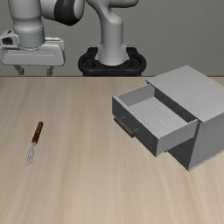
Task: Pick up the fork and place it in the top layer of the cabinet
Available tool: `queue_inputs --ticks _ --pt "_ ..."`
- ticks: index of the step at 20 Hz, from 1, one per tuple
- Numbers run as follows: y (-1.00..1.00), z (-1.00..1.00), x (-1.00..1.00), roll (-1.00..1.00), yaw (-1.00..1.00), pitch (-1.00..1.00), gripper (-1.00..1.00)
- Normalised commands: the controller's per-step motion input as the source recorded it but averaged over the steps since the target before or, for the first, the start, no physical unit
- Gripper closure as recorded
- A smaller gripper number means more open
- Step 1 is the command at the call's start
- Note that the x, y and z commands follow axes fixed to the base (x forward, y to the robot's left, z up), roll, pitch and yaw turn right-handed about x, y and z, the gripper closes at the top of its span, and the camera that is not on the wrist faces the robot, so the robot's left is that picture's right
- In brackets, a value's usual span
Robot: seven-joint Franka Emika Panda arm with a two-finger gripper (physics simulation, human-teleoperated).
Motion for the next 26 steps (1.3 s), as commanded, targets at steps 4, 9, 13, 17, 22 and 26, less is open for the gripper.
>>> queue_inputs --ticks 4,9,13,17,22,26 --pt "-0.25 0.0 0.75 0.0 0.0 0.0 -1.0" --pt "-0.2 -0.4 -0.4 0.0 0.0 0.0 -1.0" --pt "0.0 -1.0 0.0 0.0 0.0 0.0 -1.0" --pt "0.0 -1.0 0.0 0.0 0.0 0.0 -1.0" --pt "0.0 -1.0 0.0 0.0 0.0 0.0 -1.0" --pt "0.0 -1.0 0.0 0.0 0.0 0.0 -1.0"
